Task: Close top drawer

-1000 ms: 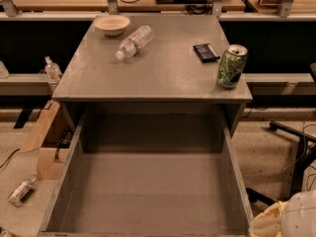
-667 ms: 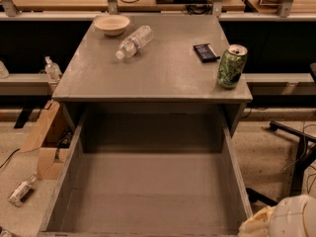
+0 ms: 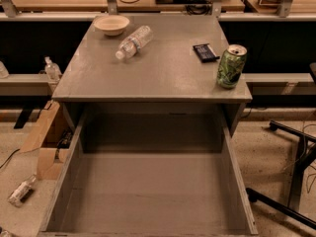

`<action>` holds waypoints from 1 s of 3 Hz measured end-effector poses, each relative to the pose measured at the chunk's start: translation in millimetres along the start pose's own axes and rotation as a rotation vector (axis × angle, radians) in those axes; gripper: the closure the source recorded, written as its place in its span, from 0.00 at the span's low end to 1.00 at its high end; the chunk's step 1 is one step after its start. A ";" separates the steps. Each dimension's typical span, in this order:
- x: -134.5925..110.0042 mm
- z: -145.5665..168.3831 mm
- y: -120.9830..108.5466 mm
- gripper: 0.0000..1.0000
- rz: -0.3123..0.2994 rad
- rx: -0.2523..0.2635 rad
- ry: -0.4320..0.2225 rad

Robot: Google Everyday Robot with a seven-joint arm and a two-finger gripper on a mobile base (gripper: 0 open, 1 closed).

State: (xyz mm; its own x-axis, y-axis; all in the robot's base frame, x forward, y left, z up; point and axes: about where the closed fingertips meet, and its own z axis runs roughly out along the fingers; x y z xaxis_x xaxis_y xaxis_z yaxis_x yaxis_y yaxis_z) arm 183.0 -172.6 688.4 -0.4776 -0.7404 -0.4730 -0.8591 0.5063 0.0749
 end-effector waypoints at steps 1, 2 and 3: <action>22.1 21.1 40.4 1.00 0.006 -0.025 -0.048; 14.9 61.0 50.0 1.00 -0.028 -0.050 -0.149; -13.2 112.9 14.9 1.00 -0.102 -0.051 -0.248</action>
Offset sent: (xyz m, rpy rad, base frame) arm -0.0317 0.0695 -0.0898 0.2501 -0.1242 0.0710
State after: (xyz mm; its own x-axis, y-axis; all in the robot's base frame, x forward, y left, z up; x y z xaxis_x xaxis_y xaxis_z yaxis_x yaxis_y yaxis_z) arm 197.3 -105.4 596.7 -0.3337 -0.6523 -0.6805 -0.9116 0.4071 0.0567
